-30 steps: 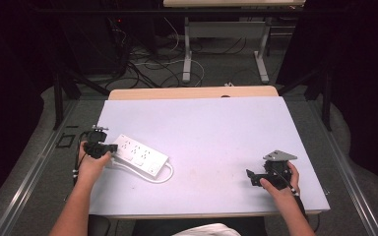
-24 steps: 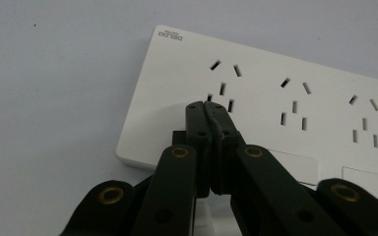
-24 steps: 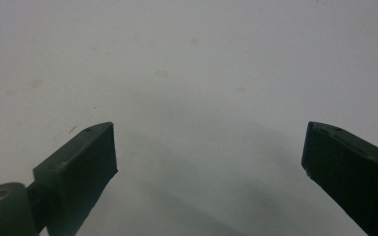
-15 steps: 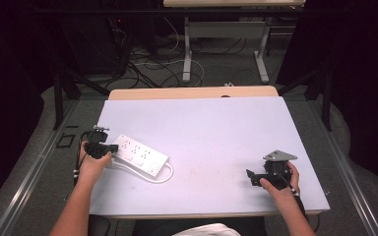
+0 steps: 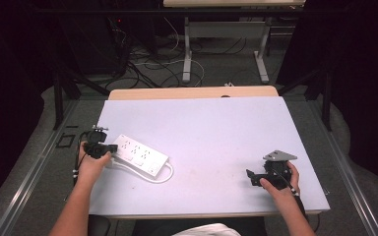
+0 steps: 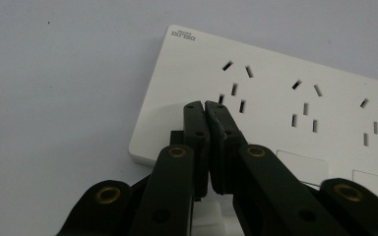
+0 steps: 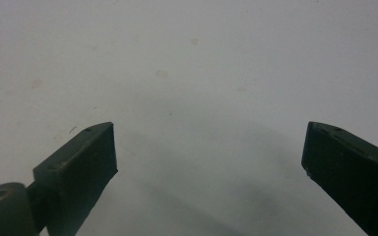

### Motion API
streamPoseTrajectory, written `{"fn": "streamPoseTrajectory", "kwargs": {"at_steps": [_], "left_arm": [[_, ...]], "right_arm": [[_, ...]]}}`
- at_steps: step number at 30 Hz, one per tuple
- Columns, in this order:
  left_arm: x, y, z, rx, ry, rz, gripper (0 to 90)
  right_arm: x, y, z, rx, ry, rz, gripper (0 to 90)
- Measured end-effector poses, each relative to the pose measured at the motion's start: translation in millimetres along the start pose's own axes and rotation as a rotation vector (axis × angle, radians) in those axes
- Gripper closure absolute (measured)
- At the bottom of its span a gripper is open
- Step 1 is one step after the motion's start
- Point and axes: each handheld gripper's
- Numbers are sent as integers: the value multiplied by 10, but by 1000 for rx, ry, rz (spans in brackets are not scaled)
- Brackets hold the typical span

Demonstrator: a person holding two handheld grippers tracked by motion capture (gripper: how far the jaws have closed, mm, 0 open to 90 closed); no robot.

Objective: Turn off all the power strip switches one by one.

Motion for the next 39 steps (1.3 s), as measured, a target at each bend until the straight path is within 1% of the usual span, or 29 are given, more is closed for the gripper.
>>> {"fn": "streamPoseTrajectory", "kwargs": {"at_steps": [5,15,18,19,20,21,22,24,25,26,28,29,30,31,32,36,37,38,39], "left_arm": [[-1,1,-2,0,4,2,888],[5,-2,6,-5,-7,2,888],[3,4,2,4,2,-3,888],[4,3,5,1,1,-3,888],[4,1,8,-1,2,-1,888],[0,1,2,-7,20,9,900],[12,-15,25,-24,4,9,900],[16,-24,24,-32,0,20,900],[21,-39,25,-37,-4,12,900],[23,-42,25,-39,-3,14,900],[26,-41,29,-41,-10,12,900],[23,-26,22,-37,-5,22,900],[21,-23,12,-31,9,20,900],[24,-26,14,-30,5,14,900],[30,-30,23,-33,-7,11,900],[39,-47,24,-43,-15,14,900],[45,-53,28,-46,-24,11,900],[46,-52,26,-43,-23,10,900],[45,-47,21,-40,-17,10,900]], "right_arm": [[0,1,-1,0,0,0,59],[0,1,3,-4,2,1,60],[0,-1,4,-4,-1,4,59],[1,-10,1,1,0,-2,59],[3,-9,3,-3,0,3,59],[4,-12,-2,0,2,6,59],[4,-12,-2,0,2,6,59],[5,-11,-3,-2,0,9,59],[3,-16,-4,-5,-4,1,59],[3,-10,-9,-2,-2,9,59],[3,-13,-10,-5,-3,7,59],[2,-16,-10,-3,-3,7,59],[3,-17,-5,-2,-3,8,59],[1,-25,0,-5,-6,-5,59],[1,-21,0,-6,-4,-3,59],[-8,0,6,-1,-2,6,59],[-8,-3,7,-1,-4,-2,59],[-8,6,6,-3,1,6,59],[-6,5,5,-5,0,3,59]]}}
Point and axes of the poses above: each handheld gripper's, and its own axes: z roughly forward along the jaws, x roughly out of its underside, y roughly to its left, and after that the axes turned 2 degrees about -x, right-handed
